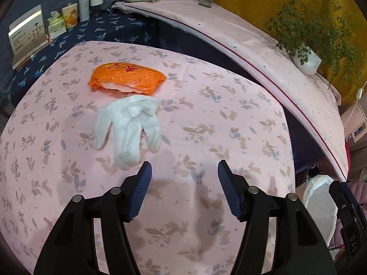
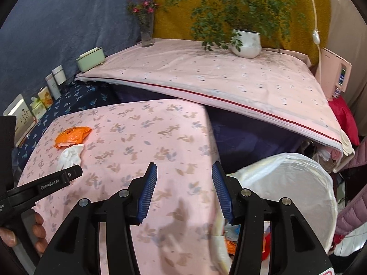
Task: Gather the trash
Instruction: 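Move both grippers back toward the orange wrapper and white glove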
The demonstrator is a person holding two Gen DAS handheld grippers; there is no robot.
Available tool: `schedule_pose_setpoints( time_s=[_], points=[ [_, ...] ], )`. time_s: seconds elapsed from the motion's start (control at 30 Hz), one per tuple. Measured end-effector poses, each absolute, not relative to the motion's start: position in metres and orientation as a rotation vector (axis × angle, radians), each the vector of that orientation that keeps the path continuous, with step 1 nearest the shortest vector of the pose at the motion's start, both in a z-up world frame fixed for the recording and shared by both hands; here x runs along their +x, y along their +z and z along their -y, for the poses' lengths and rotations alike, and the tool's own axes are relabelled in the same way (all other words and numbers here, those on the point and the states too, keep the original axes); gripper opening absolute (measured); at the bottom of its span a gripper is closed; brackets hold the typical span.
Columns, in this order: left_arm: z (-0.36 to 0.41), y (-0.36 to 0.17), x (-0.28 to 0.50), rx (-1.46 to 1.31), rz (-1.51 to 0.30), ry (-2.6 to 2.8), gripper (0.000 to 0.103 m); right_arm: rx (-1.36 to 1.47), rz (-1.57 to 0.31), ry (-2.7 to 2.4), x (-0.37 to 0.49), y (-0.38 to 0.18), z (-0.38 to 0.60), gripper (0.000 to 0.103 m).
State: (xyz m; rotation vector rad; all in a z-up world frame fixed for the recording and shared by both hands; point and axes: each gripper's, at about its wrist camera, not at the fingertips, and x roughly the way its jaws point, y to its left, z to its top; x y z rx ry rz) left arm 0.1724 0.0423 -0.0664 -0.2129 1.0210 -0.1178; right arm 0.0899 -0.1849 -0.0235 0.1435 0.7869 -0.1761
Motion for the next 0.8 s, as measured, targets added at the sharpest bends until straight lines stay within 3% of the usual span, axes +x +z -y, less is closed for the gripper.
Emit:
schedule_pose_setpoints(
  time_s=[0.4,0.47,0.7,0.8],
  points=[
    [-0.105,-0.073,0.19,-0.255,-1.015,-0.034,0.057,0.102,-0.824,-0.068,0.125,-0.032,0.121,0.049],
    [-0.116,-0.074,0.193,-0.262,-1.014,-0.018,0.067,0.093,-0.832,-0.041,0.132,-0.034,0.107,0.049],
    [-0.158,-0.073,0.211,-0.285,-1.001,0.03,0.071,0.091,-0.859,0.056,0.157,-0.046,0.061,0.056],
    [-0.168,-0.071,0.224,-0.278,-0.991,0.041,0.08,0.087,-0.877,0.094,0.171,-0.054,0.04,0.056]
  ],
)
